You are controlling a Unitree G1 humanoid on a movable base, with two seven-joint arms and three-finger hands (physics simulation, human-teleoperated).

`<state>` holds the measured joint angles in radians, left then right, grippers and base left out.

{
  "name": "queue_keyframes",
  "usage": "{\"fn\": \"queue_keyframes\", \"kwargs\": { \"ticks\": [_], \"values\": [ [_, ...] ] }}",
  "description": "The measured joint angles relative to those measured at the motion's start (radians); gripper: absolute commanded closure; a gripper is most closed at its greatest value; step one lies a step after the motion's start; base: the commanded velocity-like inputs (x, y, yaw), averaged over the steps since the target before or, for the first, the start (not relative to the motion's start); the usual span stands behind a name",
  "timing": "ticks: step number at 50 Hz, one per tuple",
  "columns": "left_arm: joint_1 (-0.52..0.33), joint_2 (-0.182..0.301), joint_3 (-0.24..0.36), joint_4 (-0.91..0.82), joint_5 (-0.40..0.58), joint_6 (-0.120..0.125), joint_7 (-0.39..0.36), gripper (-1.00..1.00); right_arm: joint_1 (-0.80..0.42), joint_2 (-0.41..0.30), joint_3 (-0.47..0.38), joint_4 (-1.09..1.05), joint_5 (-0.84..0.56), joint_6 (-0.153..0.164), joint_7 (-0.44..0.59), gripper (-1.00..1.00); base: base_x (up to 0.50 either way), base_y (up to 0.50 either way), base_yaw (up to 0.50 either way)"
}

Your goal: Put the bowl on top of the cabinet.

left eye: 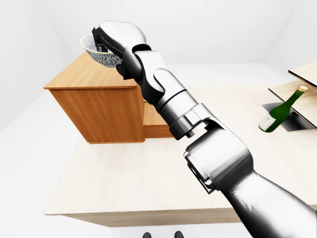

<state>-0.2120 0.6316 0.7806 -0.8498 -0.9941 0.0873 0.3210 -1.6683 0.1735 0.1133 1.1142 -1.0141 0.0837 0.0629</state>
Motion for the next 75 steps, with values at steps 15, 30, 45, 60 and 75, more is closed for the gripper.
{"fn": "queue_keyframes", "kwargs": {
  "ticks": [15, 30, 45, 60, 75],
  "values": [
    [0.000, 0.003, 0.002, 0.001, -0.004, 0.000, 0.002, -0.98, 0.013, 0.018, 0.003, 0.007, 0.002, -0.008, -0.008, 1.00, 0.00, 0.00, 0.00],
    [0.001, 0.007, 0.006, 0.001, -0.012, 0.000, 0.006, -0.98, 0.032, 0.032, 0.008, 0.002, 0.003, -0.014, -0.010, 1.00, 0.00, 0.00, 0.00],
    [0.003, 0.009, 0.009, 0.002, -0.015, 0.000, 0.007, -0.98, 0.047, 0.037, 0.010, 0.005, 0.000, -0.020, -0.015, 1.00, 0.00, 0.00, 0.00],
    [0.002, 0.009, 0.007, 0.002, -0.015, 0.000, 0.009, -0.98, 0.055, 0.038, 0.010, 0.012, -0.001, -0.024, -0.021, 1.00, 0.00, 0.00, 0.00],
    [0.002, 0.013, 0.011, 0.002, -0.022, 0.000, 0.012, -0.98, 0.062, 0.043, 0.012, 0.017, -0.003, -0.028, -0.028, 1.00, 0.00, 0.00, 0.00]
  ]
}}
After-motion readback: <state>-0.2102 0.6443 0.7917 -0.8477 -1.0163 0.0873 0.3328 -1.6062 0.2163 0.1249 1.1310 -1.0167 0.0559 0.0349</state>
